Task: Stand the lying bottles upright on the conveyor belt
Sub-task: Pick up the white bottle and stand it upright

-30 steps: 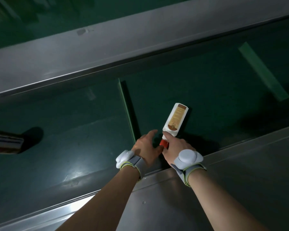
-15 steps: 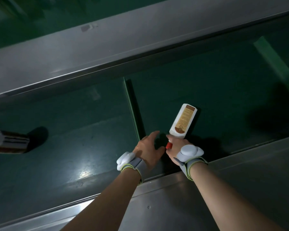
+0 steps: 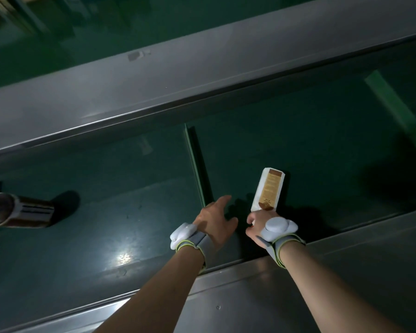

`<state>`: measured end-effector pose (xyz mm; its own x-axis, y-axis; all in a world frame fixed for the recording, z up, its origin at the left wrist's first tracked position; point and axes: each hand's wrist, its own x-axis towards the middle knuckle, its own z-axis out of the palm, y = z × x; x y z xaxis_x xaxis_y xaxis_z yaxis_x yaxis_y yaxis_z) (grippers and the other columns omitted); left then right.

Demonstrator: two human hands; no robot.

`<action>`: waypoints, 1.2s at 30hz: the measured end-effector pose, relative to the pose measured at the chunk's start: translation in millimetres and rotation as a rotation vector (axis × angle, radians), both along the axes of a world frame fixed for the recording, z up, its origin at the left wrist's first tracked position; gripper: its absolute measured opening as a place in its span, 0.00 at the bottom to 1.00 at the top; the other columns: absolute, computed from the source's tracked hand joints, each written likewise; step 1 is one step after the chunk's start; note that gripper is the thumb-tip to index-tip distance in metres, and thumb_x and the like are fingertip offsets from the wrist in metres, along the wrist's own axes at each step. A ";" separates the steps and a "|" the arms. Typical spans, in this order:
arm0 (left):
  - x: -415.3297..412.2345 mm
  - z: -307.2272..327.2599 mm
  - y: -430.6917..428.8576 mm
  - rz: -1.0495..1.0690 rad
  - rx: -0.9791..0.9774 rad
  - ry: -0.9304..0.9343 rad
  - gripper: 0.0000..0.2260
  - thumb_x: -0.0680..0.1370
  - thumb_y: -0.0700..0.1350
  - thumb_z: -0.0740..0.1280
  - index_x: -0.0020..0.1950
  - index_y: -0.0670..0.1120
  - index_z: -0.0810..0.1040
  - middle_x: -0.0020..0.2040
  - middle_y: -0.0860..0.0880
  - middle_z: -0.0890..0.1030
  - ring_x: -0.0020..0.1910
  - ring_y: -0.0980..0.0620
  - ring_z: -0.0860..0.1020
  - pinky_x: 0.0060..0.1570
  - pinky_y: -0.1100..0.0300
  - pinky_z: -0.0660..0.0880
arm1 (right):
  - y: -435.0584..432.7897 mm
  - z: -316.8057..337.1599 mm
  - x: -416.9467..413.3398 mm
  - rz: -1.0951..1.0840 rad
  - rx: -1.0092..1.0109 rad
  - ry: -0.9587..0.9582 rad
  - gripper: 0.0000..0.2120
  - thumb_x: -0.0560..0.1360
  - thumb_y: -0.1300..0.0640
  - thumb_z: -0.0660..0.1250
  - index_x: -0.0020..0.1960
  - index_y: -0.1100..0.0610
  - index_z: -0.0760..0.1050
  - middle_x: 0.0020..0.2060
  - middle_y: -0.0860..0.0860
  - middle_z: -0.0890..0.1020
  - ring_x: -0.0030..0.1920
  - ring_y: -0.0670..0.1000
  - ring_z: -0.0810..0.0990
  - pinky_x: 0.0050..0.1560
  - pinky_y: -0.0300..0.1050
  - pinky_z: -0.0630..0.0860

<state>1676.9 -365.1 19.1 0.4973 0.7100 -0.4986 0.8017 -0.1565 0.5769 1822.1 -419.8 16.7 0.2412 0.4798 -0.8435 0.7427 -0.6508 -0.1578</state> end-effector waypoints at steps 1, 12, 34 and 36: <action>2.4 3.3 1.3 -0.002 -0.002 0.000 0.28 0.74 0.52 0.68 0.73 0.57 0.64 0.65 0.47 0.77 0.61 0.45 0.77 0.59 0.52 0.75 | -0.8 4.6 2.0 0.005 -0.004 -0.007 0.18 0.73 0.53 0.65 0.62 0.51 0.76 0.61 0.55 0.77 0.62 0.57 0.75 0.59 0.48 0.76; 21.7 30.7 3.2 -0.075 -0.016 -0.016 0.30 0.73 0.54 0.68 0.74 0.57 0.62 0.66 0.47 0.76 0.63 0.46 0.76 0.61 0.51 0.74 | 8.5 48.2 23.2 -0.112 0.190 -0.138 0.22 0.76 0.57 0.61 0.68 0.64 0.65 0.65 0.56 0.74 0.62 0.60 0.75 0.58 0.44 0.71; 10.3 51.8 -20.4 -0.098 -0.070 -0.209 0.31 0.68 0.49 0.77 0.68 0.53 0.67 0.59 0.48 0.79 0.57 0.46 0.78 0.55 0.52 0.75 | 11.3 149.1 -16.3 0.142 0.352 -0.022 0.13 0.72 0.62 0.66 0.53 0.48 0.79 0.50 0.45 0.80 0.50 0.50 0.78 0.35 0.27 0.67; 2.7 54.5 -21.8 -0.041 -0.066 -0.270 0.32 0.66 0.50 0.77 0.66 0.53 0.67 0.54 0.52 0.80 0.53 0.49 0.80 0.52 0.55 0.76 | 11.3 159.7 -19.5 0.128 0.440 0.057 0.12 0.71 0.61 0.67 0.48 0.45 0.79 0.43 0.42 0.78 0.44 0.47 0.75 0.28 0.27 0.65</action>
<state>1679.5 -386.9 73.5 0.6465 0.6569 -0.3880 0.6109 -0.1412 0.7790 1802.6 -408.4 176.4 0.1163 0.8180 -0.5634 0.7947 -0.4169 -0.4412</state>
